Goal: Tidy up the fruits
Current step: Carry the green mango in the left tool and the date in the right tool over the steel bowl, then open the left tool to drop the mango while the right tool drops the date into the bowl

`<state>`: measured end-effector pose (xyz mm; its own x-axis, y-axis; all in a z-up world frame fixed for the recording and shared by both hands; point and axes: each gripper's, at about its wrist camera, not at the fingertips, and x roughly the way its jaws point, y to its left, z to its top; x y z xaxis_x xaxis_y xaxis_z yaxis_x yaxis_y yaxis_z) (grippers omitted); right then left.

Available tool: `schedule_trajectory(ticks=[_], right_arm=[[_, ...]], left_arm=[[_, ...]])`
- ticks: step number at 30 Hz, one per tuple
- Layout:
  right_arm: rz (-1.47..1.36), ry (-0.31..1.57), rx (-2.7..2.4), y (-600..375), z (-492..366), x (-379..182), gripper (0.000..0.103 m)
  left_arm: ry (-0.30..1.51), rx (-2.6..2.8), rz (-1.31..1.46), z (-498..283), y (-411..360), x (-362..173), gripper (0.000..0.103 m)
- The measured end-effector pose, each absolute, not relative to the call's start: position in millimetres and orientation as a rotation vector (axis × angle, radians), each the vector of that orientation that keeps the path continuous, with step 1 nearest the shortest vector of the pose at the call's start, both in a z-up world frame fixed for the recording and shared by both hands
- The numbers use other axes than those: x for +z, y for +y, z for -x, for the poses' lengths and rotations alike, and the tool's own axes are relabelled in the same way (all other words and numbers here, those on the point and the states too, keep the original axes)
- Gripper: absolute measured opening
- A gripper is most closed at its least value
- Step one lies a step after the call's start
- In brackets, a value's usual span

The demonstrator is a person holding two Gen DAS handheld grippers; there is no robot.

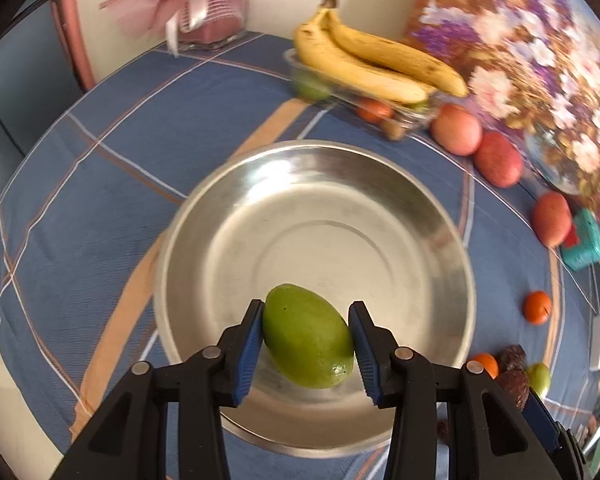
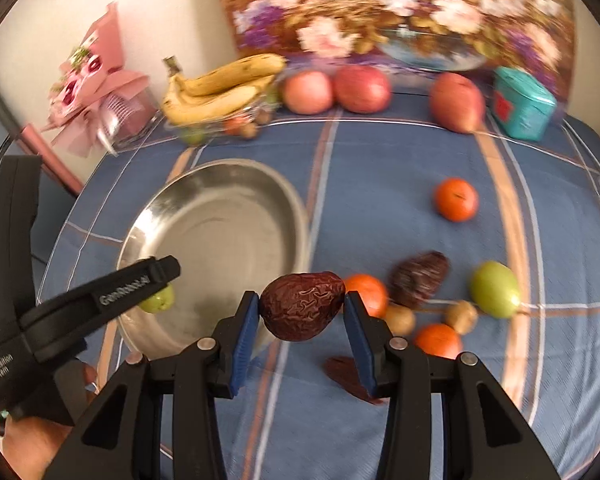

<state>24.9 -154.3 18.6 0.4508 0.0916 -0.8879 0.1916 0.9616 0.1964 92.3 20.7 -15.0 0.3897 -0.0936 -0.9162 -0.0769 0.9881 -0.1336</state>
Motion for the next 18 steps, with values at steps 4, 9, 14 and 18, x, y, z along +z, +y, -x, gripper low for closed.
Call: schedule_trajectory(ticks=[4,9,14,18], right_arm=[[-0.253,1.122,-0.029,-135,-38,10,0.045],[-0.223,1.136,-0.006,-121,-49,2,0.045],[-0.194,1.137,-0.001,-118,-50,1,0.047],[-0.209,1.131,-0.003,-123,-48,2,0.050]], left_arm=[[1.180,0.023,0.210,-95,34,-20,0.046],[1.180,0.049,0.208,-96,39,-22,0.046],[1.180,0.052,0.196,-98,38,-23,0.046],[1.156,0.056,0.178,-97,38,-18,0.047]])
